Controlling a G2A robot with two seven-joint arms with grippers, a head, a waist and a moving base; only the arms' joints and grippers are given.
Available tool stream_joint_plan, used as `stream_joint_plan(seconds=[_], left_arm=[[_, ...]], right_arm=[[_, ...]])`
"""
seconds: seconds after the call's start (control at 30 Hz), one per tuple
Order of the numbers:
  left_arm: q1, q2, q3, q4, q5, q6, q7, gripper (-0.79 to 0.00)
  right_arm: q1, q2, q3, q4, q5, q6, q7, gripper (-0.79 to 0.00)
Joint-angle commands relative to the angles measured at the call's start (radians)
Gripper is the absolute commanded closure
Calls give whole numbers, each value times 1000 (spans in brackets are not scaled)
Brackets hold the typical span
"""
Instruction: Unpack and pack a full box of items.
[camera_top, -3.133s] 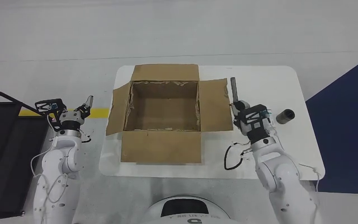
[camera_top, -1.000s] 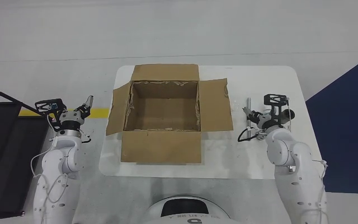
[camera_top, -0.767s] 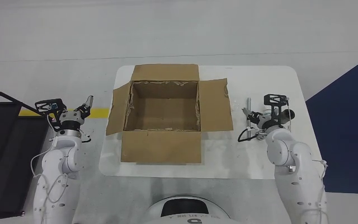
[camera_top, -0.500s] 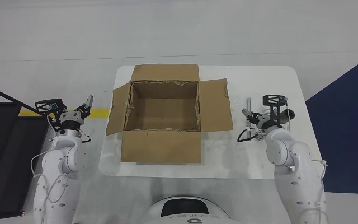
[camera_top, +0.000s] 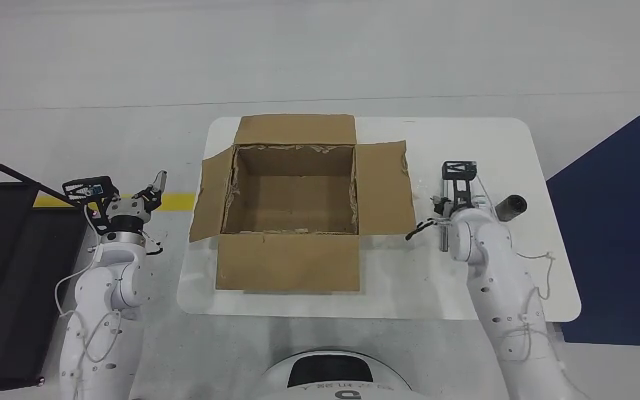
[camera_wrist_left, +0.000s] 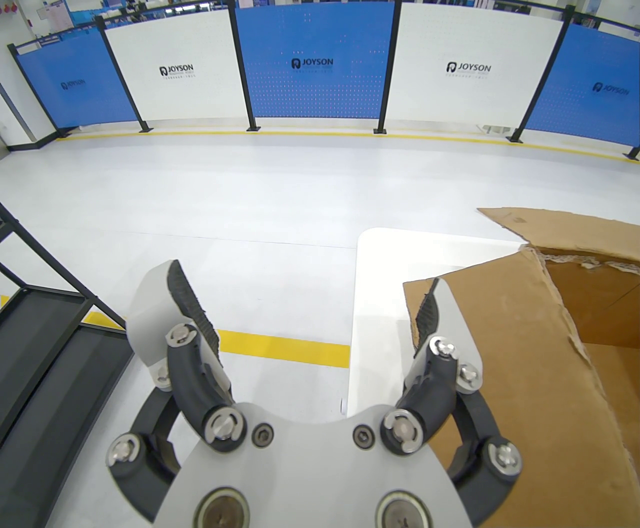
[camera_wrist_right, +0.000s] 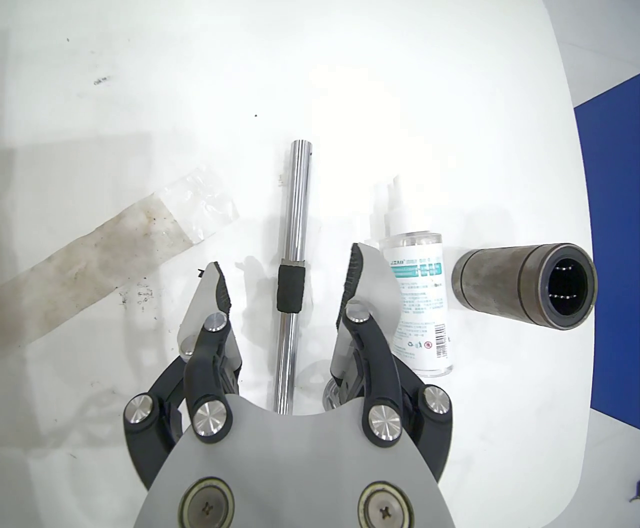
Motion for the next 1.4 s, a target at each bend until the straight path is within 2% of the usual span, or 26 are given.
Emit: stream_joint_plan(seconds=[0.0,0.67,1.17,1.27,1.3,1.37], left_arm=[[0,0,0,0,0,0,0,-785],[0,0,0,0,0,0,0,-785],[0,0,0,0,0,0,0,-785],[0,0,0,0,0,0,0,-785],[0,0,0,0,0,0,0,-785],[0,0,0,0,0,0,0,-785]], right_arm=[[17,-2,-6,22,1,-3,17,-391],[89,-17,-43,130,-68,46,105,-342],[147,-32,-68,213,-70,38,145,-237],[155,-35,-73,227,-64,31,147,-117],[155,-35,-73,229,-64,31,145,0],[148,-36,-67,218,-52,27,140,0]])
